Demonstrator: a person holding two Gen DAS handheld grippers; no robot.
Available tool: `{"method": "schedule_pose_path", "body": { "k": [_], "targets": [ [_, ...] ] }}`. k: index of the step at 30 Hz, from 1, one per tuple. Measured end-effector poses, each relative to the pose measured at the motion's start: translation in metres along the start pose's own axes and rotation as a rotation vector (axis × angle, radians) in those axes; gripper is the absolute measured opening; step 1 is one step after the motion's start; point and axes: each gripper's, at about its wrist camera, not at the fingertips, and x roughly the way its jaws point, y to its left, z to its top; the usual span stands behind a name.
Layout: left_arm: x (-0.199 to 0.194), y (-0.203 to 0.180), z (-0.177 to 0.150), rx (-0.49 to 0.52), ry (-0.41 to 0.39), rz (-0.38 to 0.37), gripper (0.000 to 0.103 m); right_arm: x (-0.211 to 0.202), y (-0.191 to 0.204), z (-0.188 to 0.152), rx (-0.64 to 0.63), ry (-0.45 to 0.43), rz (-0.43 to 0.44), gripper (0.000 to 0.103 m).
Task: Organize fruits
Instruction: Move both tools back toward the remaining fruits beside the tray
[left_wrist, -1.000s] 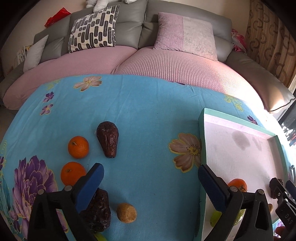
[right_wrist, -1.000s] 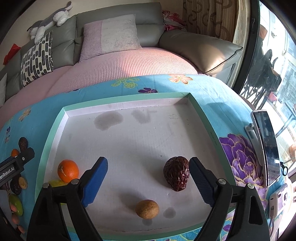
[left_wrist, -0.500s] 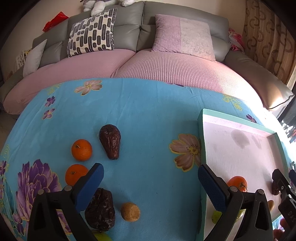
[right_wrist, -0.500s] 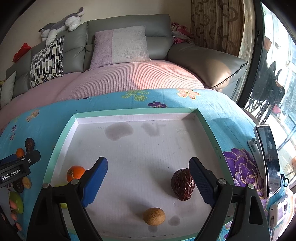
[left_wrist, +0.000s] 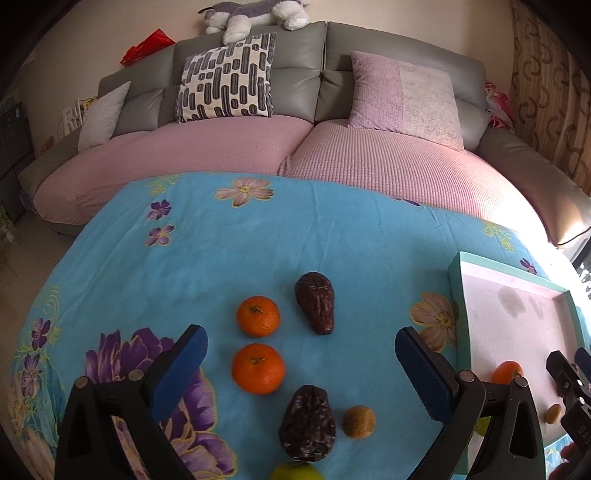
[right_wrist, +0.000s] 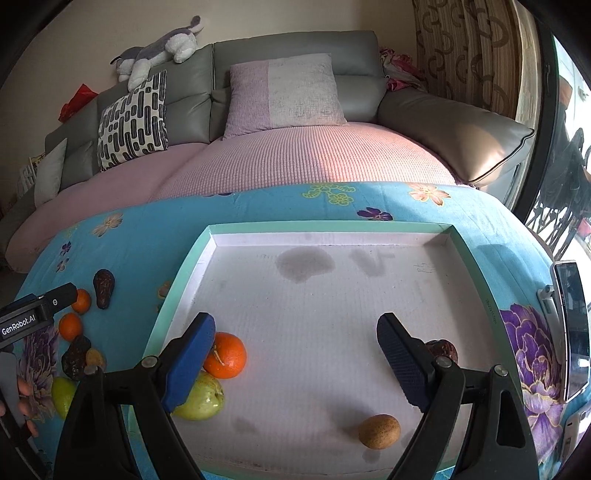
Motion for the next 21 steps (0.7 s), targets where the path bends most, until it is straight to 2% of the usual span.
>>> {"method": "schedule_pose_path", "body": {
  "k": [11,21],
  "targets": [
    [-0.020,0.078,0.008,-0.103,-0.091,0.081,0.103,-0.002,0.058,0.004,-0.084,-0.031,0.153,0.090],
    [-0.027,0.114,0.009,-0.182,-0.096,0.024,0.103,-0.001,0.103,0.003,-0.119,-0.037,0.229,0.090]
  ]
}}
